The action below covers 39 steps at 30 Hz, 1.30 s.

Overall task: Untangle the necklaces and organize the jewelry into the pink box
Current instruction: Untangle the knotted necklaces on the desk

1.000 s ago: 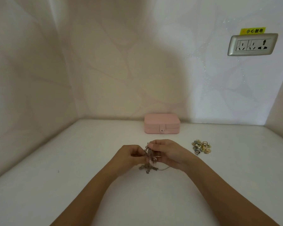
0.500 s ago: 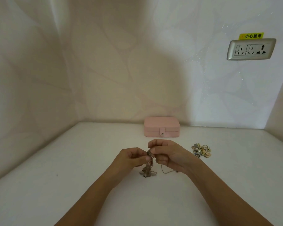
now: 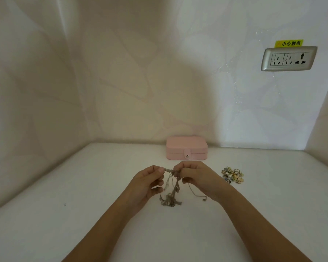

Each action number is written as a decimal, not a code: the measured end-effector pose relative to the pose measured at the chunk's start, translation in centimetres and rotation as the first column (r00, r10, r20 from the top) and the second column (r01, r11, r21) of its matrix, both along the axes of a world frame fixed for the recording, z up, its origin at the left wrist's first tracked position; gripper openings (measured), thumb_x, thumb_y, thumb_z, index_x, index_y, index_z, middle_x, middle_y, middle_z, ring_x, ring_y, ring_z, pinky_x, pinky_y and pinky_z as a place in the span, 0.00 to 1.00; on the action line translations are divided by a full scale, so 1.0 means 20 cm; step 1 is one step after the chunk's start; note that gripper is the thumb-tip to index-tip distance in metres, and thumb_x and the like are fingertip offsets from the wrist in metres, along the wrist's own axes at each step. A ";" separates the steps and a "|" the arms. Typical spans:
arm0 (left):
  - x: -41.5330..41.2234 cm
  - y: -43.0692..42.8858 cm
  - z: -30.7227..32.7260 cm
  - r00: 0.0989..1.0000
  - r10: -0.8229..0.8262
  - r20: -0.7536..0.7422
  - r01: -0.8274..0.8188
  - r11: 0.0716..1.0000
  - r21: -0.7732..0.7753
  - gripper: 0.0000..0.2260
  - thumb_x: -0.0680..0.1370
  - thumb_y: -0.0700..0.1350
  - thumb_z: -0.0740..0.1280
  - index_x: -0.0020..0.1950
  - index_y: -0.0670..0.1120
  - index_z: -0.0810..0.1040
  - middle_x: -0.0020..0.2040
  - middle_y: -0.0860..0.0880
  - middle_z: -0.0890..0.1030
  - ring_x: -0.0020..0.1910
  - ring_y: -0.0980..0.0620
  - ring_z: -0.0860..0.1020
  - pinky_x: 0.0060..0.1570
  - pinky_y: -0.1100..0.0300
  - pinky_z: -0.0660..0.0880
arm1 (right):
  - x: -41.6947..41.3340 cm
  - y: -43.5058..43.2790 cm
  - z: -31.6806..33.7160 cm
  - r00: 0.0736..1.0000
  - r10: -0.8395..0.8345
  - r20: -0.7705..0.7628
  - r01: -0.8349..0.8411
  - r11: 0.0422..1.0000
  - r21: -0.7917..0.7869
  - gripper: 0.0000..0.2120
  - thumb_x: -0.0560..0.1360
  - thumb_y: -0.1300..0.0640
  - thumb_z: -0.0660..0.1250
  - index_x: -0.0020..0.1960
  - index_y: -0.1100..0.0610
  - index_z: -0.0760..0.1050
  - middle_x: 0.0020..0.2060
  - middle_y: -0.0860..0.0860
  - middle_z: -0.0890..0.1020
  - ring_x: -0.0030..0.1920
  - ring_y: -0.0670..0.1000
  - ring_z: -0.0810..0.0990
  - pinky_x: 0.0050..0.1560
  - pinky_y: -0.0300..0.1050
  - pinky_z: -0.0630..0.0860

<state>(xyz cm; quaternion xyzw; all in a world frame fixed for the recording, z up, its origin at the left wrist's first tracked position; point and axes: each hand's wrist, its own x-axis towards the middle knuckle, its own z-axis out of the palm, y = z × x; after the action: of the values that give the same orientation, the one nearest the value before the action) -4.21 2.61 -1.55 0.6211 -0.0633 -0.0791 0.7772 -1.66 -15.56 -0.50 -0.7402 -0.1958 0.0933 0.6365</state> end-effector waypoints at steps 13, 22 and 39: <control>0.01 0.07 0.05 0.990 0.117 -0.082 -0.138 0.935 -0.328 0.05 0.73 0.46 0.66 0.41 0.45 0.76 0.38 0.50 0.78 0.30 0.58 0.67 0.23 0.68 0.63 | 0.02 -0.03 -0.01 0.956 0.030 -0.291 0.039 0.973 0.229 0.11 0.72 0.67 0.58 0.34 0.60 0.72 0.33 0.55 0.76 0.29 0.50 0.71 0.34 0.40 0.70; 0.00 0.03 0.02 0.994 0.106 0.021 -0.105 0.994 -0.041 0.09 0.70 0.50 0.68 0.42 0.44 0.78 0.36 0.52 0.79 0.30 0.58 0.65 0.25 0.69 0.62 | 0.02 0.02 -0.05 0.994 -0.104 -0.020 0.103 0.993 -0.061 0.10 0.77 0.62 0.64 0.50 0.53 0.82 0.50 0.48 0.83 0.53 0.46 0.80 0.55 0.42 0.78; -0.01 0.03 0.01 0.999 -0.020 0.045 0.018 0.999 0.040 0.09 0.72 0.49 0.67 0.40 0.43 0.79 0.33 0.52 0.71 0.31 0.58 0.65 0.28 0.67 0.62 | 0.00 0.08 -0.07 0.998 -0.034 0.056 0.033 0.999 0.027 0.07 0.69 0.67 0.74 0.47 0.61 0.82 0.40 0.56 0.85 0.41 0.50 0.83 0.51 0.42 0.79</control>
<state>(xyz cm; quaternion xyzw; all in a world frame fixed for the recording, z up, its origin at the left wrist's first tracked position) -4.42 3.15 -1.31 0.6372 -0.0852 -0.0738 0.7624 -1.75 -13.95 -2.00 -0.7374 -0.2026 0.0591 0.6416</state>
